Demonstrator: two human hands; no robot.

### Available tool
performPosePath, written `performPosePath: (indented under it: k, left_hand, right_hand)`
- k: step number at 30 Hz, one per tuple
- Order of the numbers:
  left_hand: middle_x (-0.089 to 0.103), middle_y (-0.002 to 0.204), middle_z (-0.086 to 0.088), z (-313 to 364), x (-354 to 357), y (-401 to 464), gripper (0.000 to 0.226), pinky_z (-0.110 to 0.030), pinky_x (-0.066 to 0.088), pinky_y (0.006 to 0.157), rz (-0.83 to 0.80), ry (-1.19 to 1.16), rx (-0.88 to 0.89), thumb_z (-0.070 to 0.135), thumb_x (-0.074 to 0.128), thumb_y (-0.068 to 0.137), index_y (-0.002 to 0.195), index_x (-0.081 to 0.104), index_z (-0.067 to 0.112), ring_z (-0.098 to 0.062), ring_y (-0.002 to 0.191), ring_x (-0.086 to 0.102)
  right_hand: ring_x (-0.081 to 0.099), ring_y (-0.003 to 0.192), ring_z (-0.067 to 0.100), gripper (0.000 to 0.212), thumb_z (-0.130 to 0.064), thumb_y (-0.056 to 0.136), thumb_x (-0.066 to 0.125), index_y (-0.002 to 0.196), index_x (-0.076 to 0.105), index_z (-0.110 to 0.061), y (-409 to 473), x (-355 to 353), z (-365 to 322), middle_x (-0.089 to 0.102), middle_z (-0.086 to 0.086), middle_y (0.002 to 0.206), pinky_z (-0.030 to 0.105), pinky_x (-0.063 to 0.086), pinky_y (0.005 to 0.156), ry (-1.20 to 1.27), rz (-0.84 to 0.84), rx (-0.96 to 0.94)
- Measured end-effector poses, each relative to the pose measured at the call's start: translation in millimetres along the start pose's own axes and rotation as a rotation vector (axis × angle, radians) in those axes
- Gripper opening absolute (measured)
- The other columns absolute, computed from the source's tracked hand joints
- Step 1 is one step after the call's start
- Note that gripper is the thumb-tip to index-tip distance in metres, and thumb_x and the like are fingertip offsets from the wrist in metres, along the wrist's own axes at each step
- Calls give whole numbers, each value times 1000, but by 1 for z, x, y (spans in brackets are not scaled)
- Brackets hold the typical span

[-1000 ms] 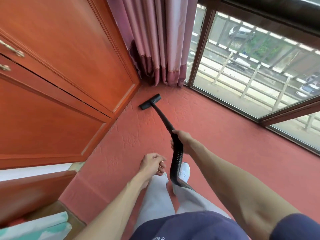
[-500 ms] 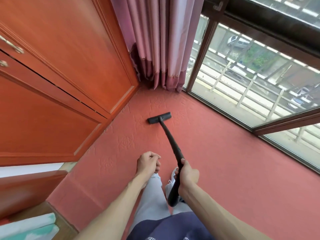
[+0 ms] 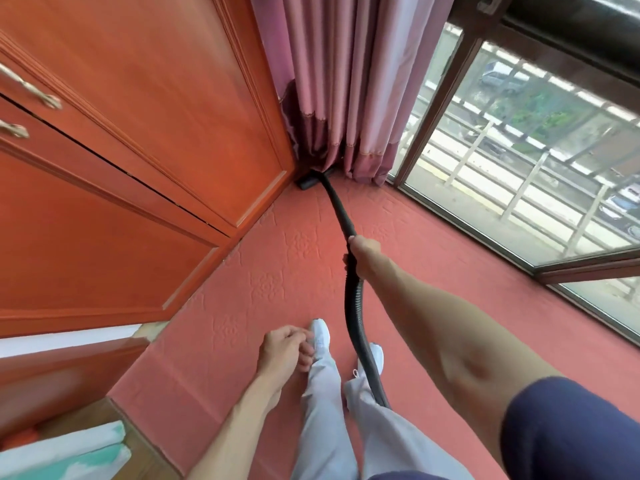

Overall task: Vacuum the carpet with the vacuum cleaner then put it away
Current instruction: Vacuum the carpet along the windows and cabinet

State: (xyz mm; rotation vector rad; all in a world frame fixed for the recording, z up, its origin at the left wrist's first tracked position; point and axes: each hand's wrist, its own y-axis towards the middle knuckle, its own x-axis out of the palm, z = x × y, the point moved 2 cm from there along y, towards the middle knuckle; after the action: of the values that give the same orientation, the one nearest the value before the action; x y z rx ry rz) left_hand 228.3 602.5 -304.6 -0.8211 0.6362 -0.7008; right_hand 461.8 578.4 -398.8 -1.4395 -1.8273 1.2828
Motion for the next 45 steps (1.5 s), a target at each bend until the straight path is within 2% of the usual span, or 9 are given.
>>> performPosePath:
  k: [5, 9, 16, 19, 23, 28, 32, 37, 45]
  left_hand:
    - [63, 64, -8, 16, 7, 18, 24, -32, 49, 57, -28, 32, 32, 1, 44, 89, 83, 68, 5, -18, 51, 55]
    - [62, 65, -7, 30, 27, 25, 24, -28, 47, 54, -53, 68, 48, 2, 44, 89, 88, 68, 3, -17, 48, 54]
    - [59, 66, -10, 41, 66, 20, 21, -20, 42, 42, -146, 84, 6, 2, 46, 90, 94, 66, -3, -18, 48, 50]
    - [60, 64, -8, 46, 72, 19, 20, -20, 42, 43, -170, 130, 13, 2, 47, 88, 92, 67, -1, -19, 49, 51]
    - [61, 66, -9, 50, 65, 21, 22, -22, 43, 45, -156, 139, 13, 3, 46, 86, 92, 67, -1, -20, 51, 53]
    - [60, 69, -11, 49, 48, 29, 23, -21, 44, 45, -104, 92, -4, 3, 46, 89, 97, 66, -4, -20, 52, 52]
    - [61, 68, -10, 42, 36, 37, 21, -23, 45, 49, -67, 48, -6, 4, 46, 91, 93, 66, -1, -20, 53, 54]
    - [61, 66, -9, 34, 36, 37, 20, -21, 44, 44, -57, 9, -6, 3, 46, 90, 89, 67, 1, -20, 52, 54]
    - [59, 65, -10, 38, 72, 26, 20, -20, 46, 42, -130, -1, -4, 2, 45, 91, 89, 65, 1, -18, 48, 51]
  right_hand:
    - [48, 48, 20, 12, -16, 97, 51, 90, 51, -7, 22, 3, -7, 49, 10, 66, 31, 43, 50, -93, -52, 8]
    - [47, 47, 21, 22, -23, 95, 56, 79, 51, -8, 2, -15, 32, 50, 11, 58, 29, 41, 50, -55, -73, 49]
    - [42, 37, 19, 29, -26, 93, 58, 75, 58, -3, -108, -97, 147, 49, 9, 52, 26, 35, 41, 145, 175, 178]
    - [39, 36, 18, 27, -22, 96, 54, 79, 57, -2, -147, -113, 173, 46, 6, 47, 25, 33, 41, 216, 178, 201]
    - [40, 34, 18, 30, -22, 96, 54, 74, 55, -3, -134, -97, 152, 46, 9, 51, 22, 34, 38, 226, 198, 178]
    - [42, 39, 19, 22, -23, 90, 55, 76, 55, -6, -52, -50, 77, 48, 8, 51, 25, 37, 44, 191, 157, 72]
    - [45, 44, 20, 20, -20, 94, 51, 77, 48, -10, 3, -26, 29, 46, 10, 58, 26, 40, 47, 78, 40, 86]
    - [46, 45, 20, 23, -28, 96, 54, 81, 48, -11, 12, -30, 54, 46, 9, 59, 28, 43, 48, 25, -36, 168]
    - [42, 37, 18, 32, -31, 94, 57, 76, 55, -4, -84, -86, 134, 47, 8, 49, 25, 37, 42, 205, 129, 202]
